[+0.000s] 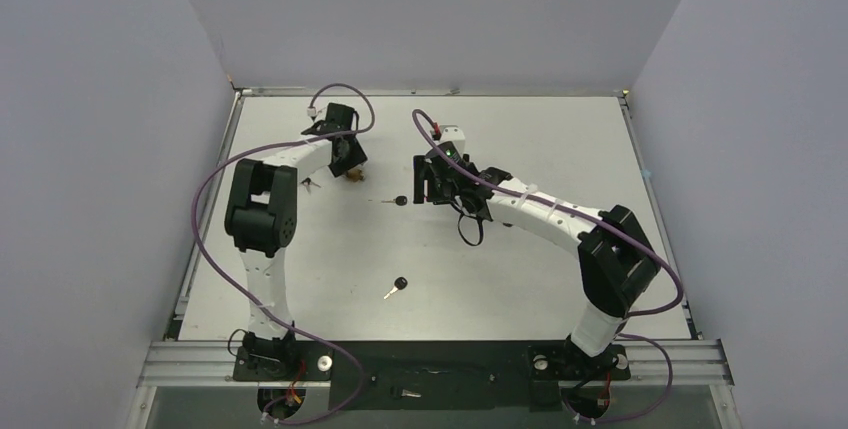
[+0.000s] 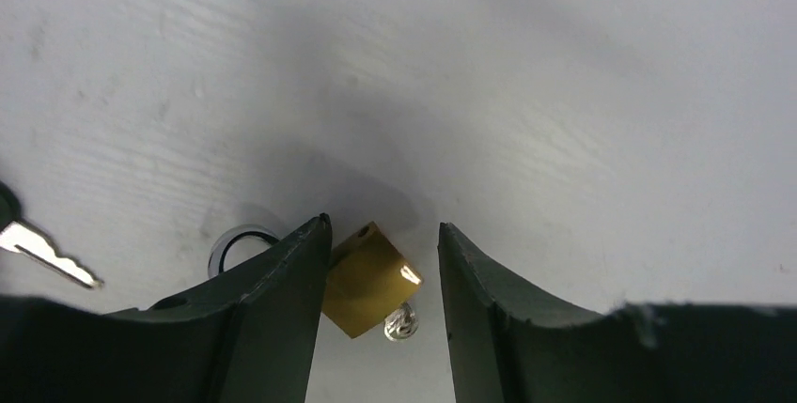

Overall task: Lock with the key
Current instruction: Move the lock to the center of the board, then pick up the lock from the center of the board.

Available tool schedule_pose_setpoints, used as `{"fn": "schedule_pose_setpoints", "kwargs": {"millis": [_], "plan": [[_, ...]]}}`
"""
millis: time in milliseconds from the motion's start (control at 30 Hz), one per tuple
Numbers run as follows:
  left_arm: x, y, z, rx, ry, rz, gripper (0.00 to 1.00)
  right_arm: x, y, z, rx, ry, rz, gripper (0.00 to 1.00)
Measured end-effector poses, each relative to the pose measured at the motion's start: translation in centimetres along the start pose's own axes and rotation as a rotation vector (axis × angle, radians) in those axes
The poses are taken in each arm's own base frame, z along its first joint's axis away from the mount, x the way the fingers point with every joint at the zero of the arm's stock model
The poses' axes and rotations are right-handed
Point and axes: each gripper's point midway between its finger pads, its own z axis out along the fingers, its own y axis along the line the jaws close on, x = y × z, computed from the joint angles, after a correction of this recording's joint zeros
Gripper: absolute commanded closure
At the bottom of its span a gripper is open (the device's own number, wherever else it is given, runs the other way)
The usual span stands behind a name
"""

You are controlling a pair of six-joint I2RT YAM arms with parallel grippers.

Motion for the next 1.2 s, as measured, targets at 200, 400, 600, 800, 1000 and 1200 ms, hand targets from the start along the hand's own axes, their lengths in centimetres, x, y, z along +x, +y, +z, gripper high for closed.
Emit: {"fn": "schedule_pose_setpoints", "kwargs": {"millis": [200,400,600,800,1000,1200], "plan": [[5.5,-1.2,-3.0,0.068,0.020,0.000,0.58,2.0,-0.9,-0.1,0.001,0.029,-0.005,0.35],[11.8,-2.4,-6.9,0.168,0.094,-0.005,0.57,3.3,-1.7,-1.0,-0.013,0.034,-0.002,0.35],[12.1,-0.1,-9.8,0.146,0.119,0.002,0.57,3.2,-0.9,-0.9,-0.030,0.028,-0.025,0.36],[6.7,1.4,-12.5,0.182,0.016,-0.065,0.57,0.5,2.3,2.1,-0.070,0.014,-0.046,0.44],[3.5,4.8,-13.5,0.167,-0.028,-0.152,0.57,0.4,6.0,5.9,-0.098,0.041,-0.014,0.55],[2.3,4.7,-15.6,0.225,-0.046,-0.157,0.57,2.9,7.2,8.4,-0.063,0.101,0.054,0.63]]}}
